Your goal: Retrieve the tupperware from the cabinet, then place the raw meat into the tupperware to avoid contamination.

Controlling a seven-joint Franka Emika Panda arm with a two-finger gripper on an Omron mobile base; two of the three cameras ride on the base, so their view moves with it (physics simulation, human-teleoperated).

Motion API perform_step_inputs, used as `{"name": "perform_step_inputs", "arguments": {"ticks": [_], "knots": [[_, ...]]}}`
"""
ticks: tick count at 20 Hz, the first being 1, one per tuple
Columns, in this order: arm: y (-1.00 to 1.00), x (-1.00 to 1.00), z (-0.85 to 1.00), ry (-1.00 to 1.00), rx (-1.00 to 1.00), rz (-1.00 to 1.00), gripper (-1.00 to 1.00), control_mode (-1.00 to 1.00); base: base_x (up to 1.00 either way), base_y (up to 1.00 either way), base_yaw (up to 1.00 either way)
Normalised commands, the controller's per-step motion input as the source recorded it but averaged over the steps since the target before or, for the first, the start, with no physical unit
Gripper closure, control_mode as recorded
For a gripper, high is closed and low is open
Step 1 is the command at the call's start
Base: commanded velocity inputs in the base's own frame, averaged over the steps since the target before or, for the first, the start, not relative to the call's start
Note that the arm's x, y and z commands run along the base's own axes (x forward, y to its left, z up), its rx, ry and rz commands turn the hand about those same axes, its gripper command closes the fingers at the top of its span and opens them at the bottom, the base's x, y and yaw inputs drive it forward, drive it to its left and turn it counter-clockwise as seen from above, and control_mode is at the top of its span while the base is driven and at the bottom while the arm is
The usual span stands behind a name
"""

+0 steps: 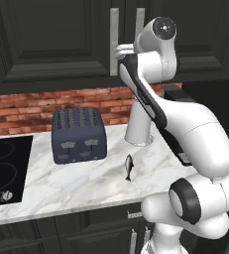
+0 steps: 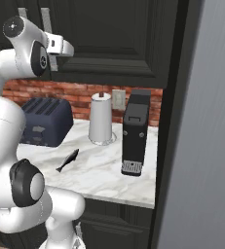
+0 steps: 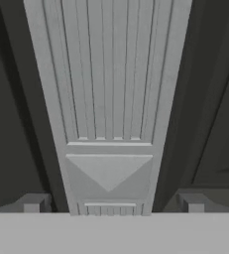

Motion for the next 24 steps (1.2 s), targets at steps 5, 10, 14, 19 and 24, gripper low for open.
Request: {"name": "perform_step_inputs", "arguments": {"ticks": [5, 10, 14, 19, 24], "knots": [[0.02, 0.37, -0.02, 0.00, 0.00, 0.00, 1.00, -1.00, 0.00, 0.00, 0.00], [0.08, 0.15, 0.00, 0.00, 0.00, 0.00, 1.00, -1.00, 0.00, 0.00, 0.00], [0.00, -0.16, -0.02, 0.02, 0.00, -0.04, 1.00, -1.00, 0.00, 0.00, 0.00], [-0.01, -0.44, 0.00, 0.02, 0.03, -0.05, 1.00, -1.00, 0.00, 0.00, 0.00], [-0.17, -0.73, 0.00, 0.00, 0.09, 0.00, 1.00, -1.00, 0.00, 0.00, 0.00]]}}
